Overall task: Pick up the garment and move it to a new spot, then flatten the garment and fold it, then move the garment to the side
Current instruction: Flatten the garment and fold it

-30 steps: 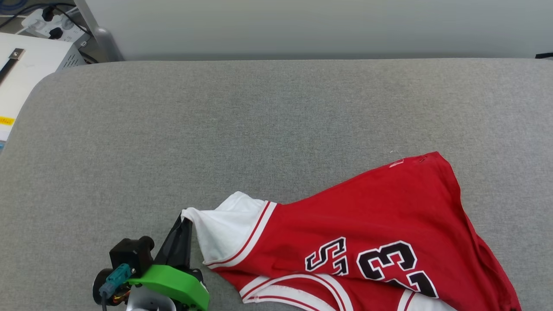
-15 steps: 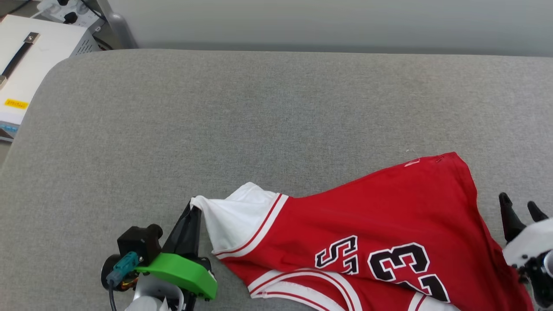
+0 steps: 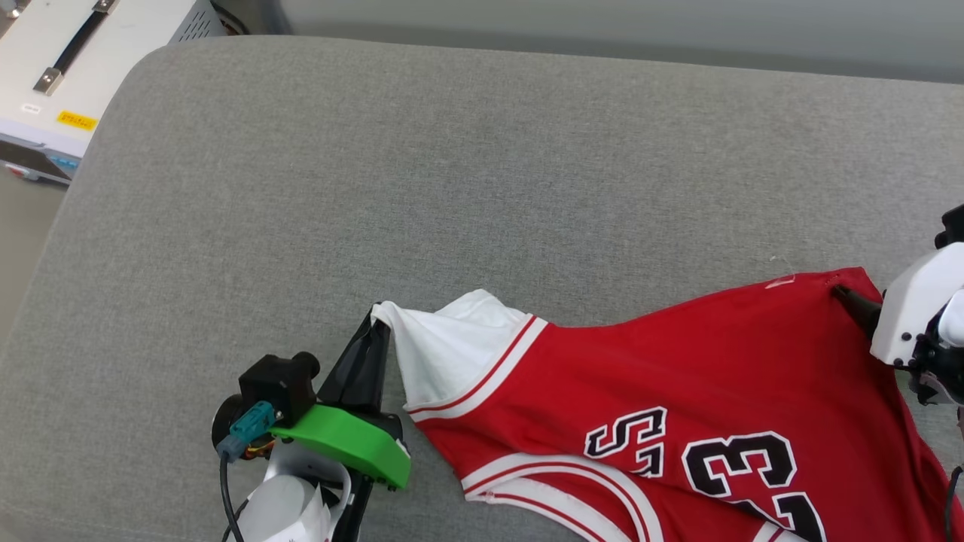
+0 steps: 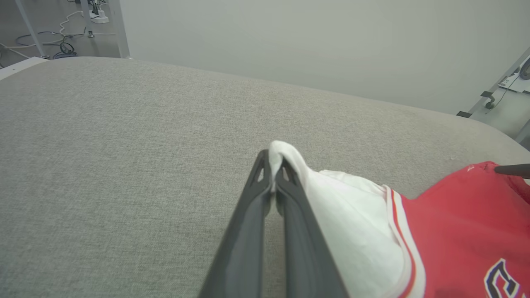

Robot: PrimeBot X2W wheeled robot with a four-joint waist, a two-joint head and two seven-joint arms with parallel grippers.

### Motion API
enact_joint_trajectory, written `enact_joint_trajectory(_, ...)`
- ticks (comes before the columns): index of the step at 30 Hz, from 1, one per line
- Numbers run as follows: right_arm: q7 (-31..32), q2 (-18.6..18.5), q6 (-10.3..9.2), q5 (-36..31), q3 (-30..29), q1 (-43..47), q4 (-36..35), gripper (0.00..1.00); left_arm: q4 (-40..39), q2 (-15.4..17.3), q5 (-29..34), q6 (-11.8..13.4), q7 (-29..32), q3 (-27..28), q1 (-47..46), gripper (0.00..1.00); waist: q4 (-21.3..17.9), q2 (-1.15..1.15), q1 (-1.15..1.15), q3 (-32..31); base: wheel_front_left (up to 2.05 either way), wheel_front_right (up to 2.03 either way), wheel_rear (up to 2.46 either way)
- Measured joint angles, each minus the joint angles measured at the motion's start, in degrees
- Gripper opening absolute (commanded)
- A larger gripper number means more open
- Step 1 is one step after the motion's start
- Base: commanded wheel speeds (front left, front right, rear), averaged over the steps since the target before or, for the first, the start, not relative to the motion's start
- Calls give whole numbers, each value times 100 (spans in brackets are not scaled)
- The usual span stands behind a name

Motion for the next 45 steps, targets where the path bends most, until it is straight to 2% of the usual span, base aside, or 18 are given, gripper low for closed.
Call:
enact_joint_trajectory(9, 735, -174, -3, 270, 576, -367, 695, 100, 144, -7, -16, -21, -86, -22, -90, 0, 204, 0, 0, 221, 0, 0, 0)
enact_joint_trajectory(12, 905, -194, -4, 376, 725, -451, 738, 0, 187, -8, -53, -21, -125, -21, -91, 0, 199, 0, 0, 246, 0, 0, 0)
enact_joint_trajectory(20, 649, -193, -4, 657, 833, -547, 701, 0, 256, 40, -58, -22, -142, -7, -122, 0, 110, 0, 0, 124, 0, 0, 0)
enact_joint_trajectory(27, 140, -183, 1, 632, 577, -701, 675, 0, 232, 472, -59, -76, -10, 153, -556, 0, -33, 0, 0, -181, 0, 0, 0)
enact_joint_trajectory(34, -542, -22, 3, 211, 275, -1141, 620, 0, 511, 759, -261, -178, 163, 328, -1880, 0, -308, 0, 0, -403, 0, 0, 0)
enact_joint_trajectory(40, -1234, 267, 9, -438, 70, -1921, 700, 0, 1428, 1018, -397, -264, 359, 260, -3451, 0, -595, 0, 0, -410, 0, 0, 0)
enact_joint_trajectory(45, -1680, 407, 10, -929, -170, -2847, 903, 0, 2271, 1155, -565, -290, 372, 111, -4817, 0, -726, 0, 0, -184, 0, 0, 0)
